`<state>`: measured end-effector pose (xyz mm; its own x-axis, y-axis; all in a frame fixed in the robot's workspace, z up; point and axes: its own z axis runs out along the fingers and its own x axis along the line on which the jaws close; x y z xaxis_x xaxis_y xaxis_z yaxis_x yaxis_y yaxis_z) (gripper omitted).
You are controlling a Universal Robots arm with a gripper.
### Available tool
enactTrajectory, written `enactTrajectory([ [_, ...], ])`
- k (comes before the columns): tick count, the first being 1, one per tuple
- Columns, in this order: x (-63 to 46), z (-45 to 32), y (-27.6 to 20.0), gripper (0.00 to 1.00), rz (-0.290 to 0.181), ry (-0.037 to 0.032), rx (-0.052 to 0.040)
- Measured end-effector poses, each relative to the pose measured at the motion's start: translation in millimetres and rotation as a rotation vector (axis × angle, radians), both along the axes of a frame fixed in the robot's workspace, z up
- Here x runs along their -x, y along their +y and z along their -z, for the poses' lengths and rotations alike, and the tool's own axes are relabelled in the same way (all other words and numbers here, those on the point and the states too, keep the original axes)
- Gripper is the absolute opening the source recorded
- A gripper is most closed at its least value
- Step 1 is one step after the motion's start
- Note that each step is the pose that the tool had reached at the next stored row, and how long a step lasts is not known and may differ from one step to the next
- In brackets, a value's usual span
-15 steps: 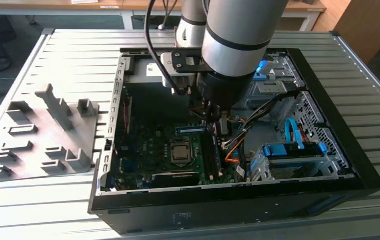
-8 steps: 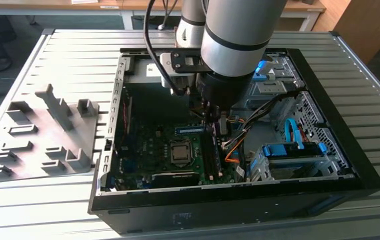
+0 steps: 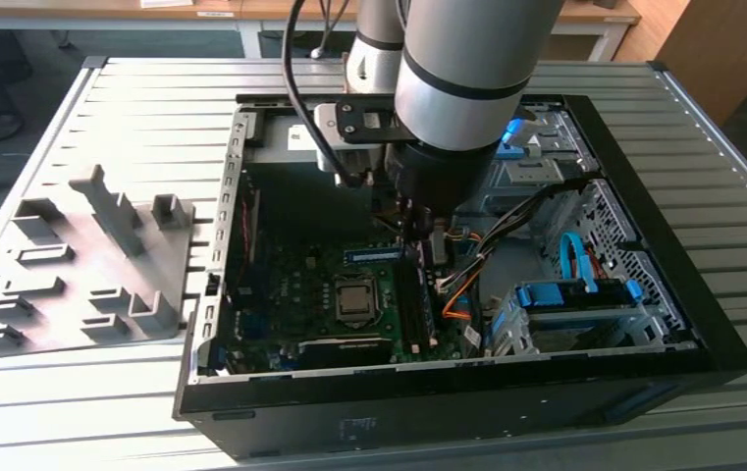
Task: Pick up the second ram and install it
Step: 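Insert the second ram into the second slot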
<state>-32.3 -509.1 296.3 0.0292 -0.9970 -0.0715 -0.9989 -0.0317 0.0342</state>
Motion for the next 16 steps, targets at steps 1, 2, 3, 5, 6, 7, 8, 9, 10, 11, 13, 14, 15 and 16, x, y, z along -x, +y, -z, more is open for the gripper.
enactTrajectory([
  [1, 0.0, 0.0, 0.0, 0.14, 0.007, -0.0001, -0.0001],
  [2, 0.0, 0.1, 0.0, 0.14, 0.017, -0.0001, -0.0001],
  [3, 0.0, 0.2, 0.0, 0.14, 0.034, -0.0001, -0.0001],
  [5, 0.0, 0.4, 0.0, 0.14, 0.068, -0.0001, -0.0001],
  [6, 0.0, 0.4, 0.0, 0.14, 0.084, -0.0001, 0.0000],
  [7, 0.0, 0.5, 0.0, 0.14, 0.099, -0.0001, 0.0000],
  [8, 0.0, 0.5, 0.0, 0.14, 0.113, -0.0001, 0.0001],
  [9, 0.0, 0.6, 0.0, 0.14, 0.126, -0.0001, 0.0000],
  [10, 0.0, 0.7, 0.0, 0.14, 0.139, -0.0001, 0.0000],
  [11, 0.0, 0.8, 0.0, 0.14, 0.151, -0.0001, -0.0001],
  [13, 0.0, 0.9, 0.0, 0.14, 0.173, -0.0001, 0.0000],
  [14, 0.0, 0.9, 0.0, 0.14, 0.181, -0.0001, 0.0000],
  [15, 0.0, 1.0, 0.0, 0.14, 0.188, -0.0001, 0.0000],
  [16, 0.0, 1.0, 0.0, 0.14, 0.192, -0.0001, 0.0006],
])
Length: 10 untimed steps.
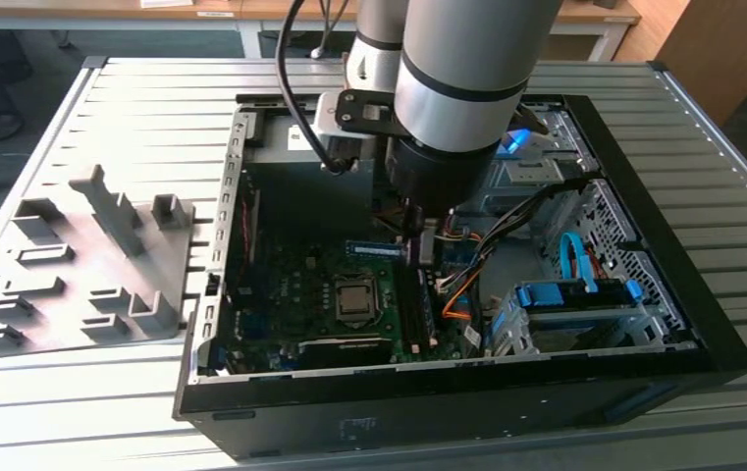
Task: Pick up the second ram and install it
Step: 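Insert the second ram into the second slot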
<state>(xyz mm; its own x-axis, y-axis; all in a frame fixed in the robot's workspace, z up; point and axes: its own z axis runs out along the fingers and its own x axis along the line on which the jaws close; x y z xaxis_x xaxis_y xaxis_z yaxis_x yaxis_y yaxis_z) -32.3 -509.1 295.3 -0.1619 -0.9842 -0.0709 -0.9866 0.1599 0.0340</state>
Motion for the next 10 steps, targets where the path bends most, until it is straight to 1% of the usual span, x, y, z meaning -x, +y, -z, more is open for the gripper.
enactTrajectory([
  [4, 0.0, 0.0, 0.0, 0.14, 0.013, 0.0000, 0.0031],
  [10, 0.0, 0.0, 0.0, 0.14, 0.030, 0.0000, 0.0048],
])
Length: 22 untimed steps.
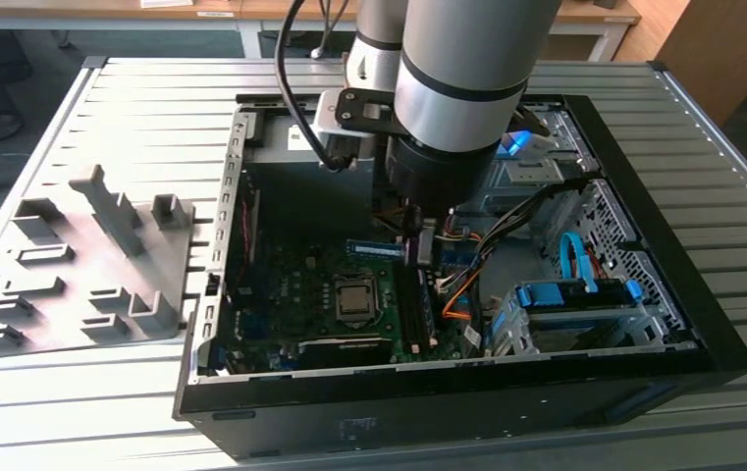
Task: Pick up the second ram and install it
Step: 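Insert the second ram into the second slot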
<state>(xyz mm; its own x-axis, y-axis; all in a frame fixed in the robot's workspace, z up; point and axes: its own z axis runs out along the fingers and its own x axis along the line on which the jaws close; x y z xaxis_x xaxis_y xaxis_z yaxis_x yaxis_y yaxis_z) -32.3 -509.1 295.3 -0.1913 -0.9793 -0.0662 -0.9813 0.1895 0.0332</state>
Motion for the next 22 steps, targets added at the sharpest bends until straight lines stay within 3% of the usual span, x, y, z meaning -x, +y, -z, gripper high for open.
enactTrajectory([
  [22, 0.0, 0.3, 0.0, 0.14, 0.051, 0.0000, 0.0014],
])
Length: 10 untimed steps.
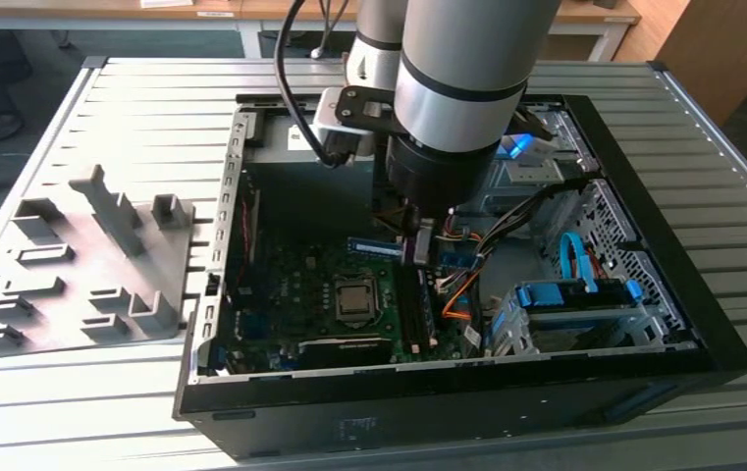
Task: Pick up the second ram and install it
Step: 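Insert the second ram into the second slot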
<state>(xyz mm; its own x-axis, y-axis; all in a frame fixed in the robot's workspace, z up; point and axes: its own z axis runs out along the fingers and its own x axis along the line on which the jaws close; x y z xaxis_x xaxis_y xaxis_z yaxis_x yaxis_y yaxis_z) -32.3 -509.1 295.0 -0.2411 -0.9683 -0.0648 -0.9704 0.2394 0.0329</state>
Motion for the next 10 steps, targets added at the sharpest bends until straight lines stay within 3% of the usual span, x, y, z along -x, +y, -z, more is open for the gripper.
enactTrajectory([
  [10, 0.0, 0.2, 0.0, 0.14, 0.023, 0.0000, 0.0001],
])
